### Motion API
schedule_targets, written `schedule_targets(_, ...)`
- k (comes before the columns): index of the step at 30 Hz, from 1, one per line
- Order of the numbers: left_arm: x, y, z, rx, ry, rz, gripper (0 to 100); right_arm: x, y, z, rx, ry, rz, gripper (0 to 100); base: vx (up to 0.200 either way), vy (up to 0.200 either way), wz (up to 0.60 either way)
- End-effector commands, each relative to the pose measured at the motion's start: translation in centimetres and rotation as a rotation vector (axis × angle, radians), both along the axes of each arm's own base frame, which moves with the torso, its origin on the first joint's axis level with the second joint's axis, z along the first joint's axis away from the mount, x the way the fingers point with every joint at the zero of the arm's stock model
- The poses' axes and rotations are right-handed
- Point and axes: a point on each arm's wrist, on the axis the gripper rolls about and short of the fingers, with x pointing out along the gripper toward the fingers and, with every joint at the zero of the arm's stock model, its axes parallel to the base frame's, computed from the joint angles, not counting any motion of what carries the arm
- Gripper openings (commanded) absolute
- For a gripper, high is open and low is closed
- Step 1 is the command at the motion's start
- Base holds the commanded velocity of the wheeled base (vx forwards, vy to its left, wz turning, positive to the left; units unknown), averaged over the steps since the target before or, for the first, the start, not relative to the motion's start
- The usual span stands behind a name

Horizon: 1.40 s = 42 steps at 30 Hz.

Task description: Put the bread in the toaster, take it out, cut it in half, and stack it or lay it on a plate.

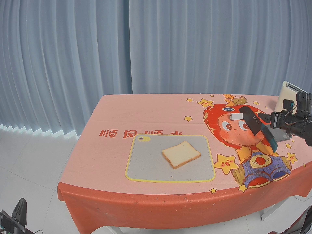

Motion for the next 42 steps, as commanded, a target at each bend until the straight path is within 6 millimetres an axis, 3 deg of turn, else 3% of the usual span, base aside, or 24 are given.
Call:
schedule_targets(1,0.1,0.0,-0.5,0.000,0.013,0.001,0,-0.1,-0.3,-1.8,0.005,0.062,-0.008,100,0.000,0.000,0.00)
schedule_targets(14,0.1,0.0,-0.5,0.000,0.013,0.001,0,-0.4,0.0,-3.3,0.002,0.120,0.005,100,0.000,0.000,0.00)
schedule_targets(42,0.1,0.0,-0.5,-0.002,0.013,0.001,0,-0.3,-0.4,-4.4,0.002,0.157,-0.006,100,0.000,0.000,0.00)
